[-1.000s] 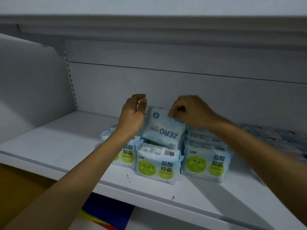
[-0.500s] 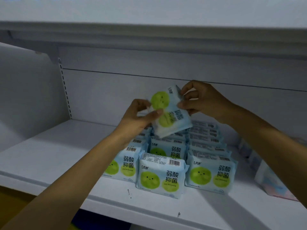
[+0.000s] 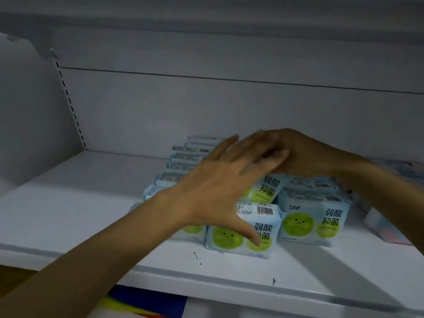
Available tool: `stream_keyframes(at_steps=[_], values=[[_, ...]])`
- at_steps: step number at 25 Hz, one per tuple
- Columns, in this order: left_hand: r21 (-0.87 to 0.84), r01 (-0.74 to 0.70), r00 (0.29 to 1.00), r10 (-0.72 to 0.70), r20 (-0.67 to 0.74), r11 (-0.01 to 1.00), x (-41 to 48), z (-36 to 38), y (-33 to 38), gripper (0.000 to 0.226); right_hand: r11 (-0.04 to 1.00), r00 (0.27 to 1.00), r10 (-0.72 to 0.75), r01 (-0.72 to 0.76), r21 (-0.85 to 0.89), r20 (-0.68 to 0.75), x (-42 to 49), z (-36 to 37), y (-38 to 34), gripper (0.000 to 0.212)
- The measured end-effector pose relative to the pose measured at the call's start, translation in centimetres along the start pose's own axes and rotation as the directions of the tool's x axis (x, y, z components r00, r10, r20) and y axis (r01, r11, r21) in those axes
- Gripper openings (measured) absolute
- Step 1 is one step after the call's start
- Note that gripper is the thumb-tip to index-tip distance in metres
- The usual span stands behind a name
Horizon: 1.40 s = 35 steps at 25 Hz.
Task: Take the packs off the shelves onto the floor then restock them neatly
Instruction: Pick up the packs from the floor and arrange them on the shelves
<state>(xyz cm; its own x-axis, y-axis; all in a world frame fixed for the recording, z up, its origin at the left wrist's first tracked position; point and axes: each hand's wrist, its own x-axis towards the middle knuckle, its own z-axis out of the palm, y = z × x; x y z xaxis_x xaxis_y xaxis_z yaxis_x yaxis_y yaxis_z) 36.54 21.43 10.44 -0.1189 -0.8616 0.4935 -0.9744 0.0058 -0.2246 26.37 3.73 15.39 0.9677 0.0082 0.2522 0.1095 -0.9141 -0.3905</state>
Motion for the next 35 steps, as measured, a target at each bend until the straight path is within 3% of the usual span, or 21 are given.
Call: stream_keyframes(at_steps=[1, 3, 6, 9, 11, 13, 15, 17, 21, 24, 26, 27, 31, 33, 35], values=[[0.135, -0.042, 0.999, 0.041, 0.013, 0.990, 0.0, 0.7, 0.4, 0.135, 1.000, 1.000, -0.003, 0.003, -0.017, -0.002, -0.1, -0.5, -0.2, 0.034], [0.212, -0.006, 1.000, 0.004, 0.011, 0.977, 0.0, 1.9, 0.4, 0.140, 1.000, 1.000, 0.000, 0.000, -0.023, -0.012, -0.5, -0.8, -0.6, 0.035], [0.112, 0.043, 0.997, -0.037, -0.061, 0.993, -0.4, 2.6, 0.6, 0.136, 0.999, 0.999, 0.024, -0.024, 0.024, -0.024, -0.5, 0.3, -0.3, 0.020], [-0.013, 0.107, 0.984, -0.108, -0.139, 0.994, -1.3, 3.1, 1.2, 0.130, 0.994, 0.996, 0.081, -0.079, 0.075, -0.027, -0.7, 1.8, 0.6, 0.022], [-0.009, 0.166, 0.986, -0.166, -0.032, 0.986, -1.6, 3.0, 1.5, 0.137, 0.995, 0.998, 0.064, -0.064, 0.072, -0.007, -1.2, 3.3, 1.0, 0.023], [-0.029, 0.214, 0.974, -0.211, 0.088, 0.976, -1.6, 2.8, 1.6, 0.134, 0.998, 0.998, -0.062, 0.062, 0.000, 0.020, -1.8, 5.4, 1.1, 0.021], [-0.093, 0.265, 0.951, -0.244, 0.190, 0.960, -1.8, 3.0, 1.9, 0.124, 0.989, 0.987, -0.139, 0.134, -0.060, -0.082, -2.1, 6.0, 1.5, 0.019], [-0.096, 0.271, 0.945, -0.245, 0.216, 0.958, -2.1, 3.4, 1.9, 0.115, 1.000, 0.980, -0.022, 0.025, 0.009, -0.200, -2.4, 5.4, 1.9, 0.020], [-0.037, 0.256, 0.911, -0.228, 0.344, 0.966, -1.3, 2.9, 1.1, 0.106, 0.985, 0.990, 0.137, -0.133, 0.107, -0.025, -2.4, 4.3, 2.0, 0.020], [0.028, 0.217, 0.875, -0.207, 0.438, 0.976, 0.1, 2.4, 0.6, 0.107, 0.969, 0.933, 0.219, -0.174, 0.176, -0.286, 0.2, 1.2, 4.7, 0.018], [-0.009, 0.226, 0.817, -0.184, 0.547, 0.974, 1.1, 2.4, 0.4, 0.109, 0.968, 0.900, 0.252, -0.234, 0.092, -0.356, 2.9, -0.3, 7.6, 0.013], [-0.025, 0.223, 0.801, -0.169, 0.574, 0.974, 1.4, 2.5, 0.3, 0.109, 0.963, 0.912, 0.264, -0.269, 0.027, -0.313, 4.2, -0.3, 8.7, 0.013], [-0.014, 0.142, 0.822, -0.110, 0.559, 0.990, 2.1, 2.7, -0.1, 0.099, 0.902, 0.929, 0.369, -0.352, -0.249, 0.024, 7.7, 2.7, 11.3, 0.026], [-0.059, 0.160, 0.812, -0.097, 0.576, 0.985, 3.0, 1.8, -0.7, 0.094, 0.890, 0.936, 0.352, -0.339, -0.305, -0.012, 8.6, 3.2, 11.8, 0.022], [-0.114, 0.229, 0.858, -0.145, 0.493, 0.967, 4.2, 1.4, -2.7, 0.091, 0.905, 0.938, 0.317, -0.343, -0.253, -0.138, 9.2, 2.0, 11.7, 0.014]])
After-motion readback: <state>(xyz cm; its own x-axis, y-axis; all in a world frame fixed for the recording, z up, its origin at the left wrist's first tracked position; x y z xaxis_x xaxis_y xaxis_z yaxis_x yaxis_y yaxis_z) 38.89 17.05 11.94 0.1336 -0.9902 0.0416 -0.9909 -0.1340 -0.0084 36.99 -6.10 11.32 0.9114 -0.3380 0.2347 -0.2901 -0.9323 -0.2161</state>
